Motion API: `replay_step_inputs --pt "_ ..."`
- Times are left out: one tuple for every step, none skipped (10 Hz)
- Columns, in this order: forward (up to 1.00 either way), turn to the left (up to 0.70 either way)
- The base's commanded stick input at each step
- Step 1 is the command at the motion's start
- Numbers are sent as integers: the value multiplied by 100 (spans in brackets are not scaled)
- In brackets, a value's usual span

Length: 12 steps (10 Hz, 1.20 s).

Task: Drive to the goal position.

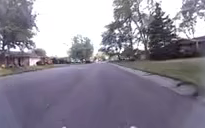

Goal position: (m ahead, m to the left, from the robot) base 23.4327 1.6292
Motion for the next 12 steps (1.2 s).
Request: replay_step_inputs --pt "100 -8" --pt "100 0" --pt "100 0" --pt "100 0" --pt "100 0" --pt "100 0" --pt "100 0" --pt "100 0" --pt "100 0" --pt "100 0" --pt "100 0" --pt "100 0"
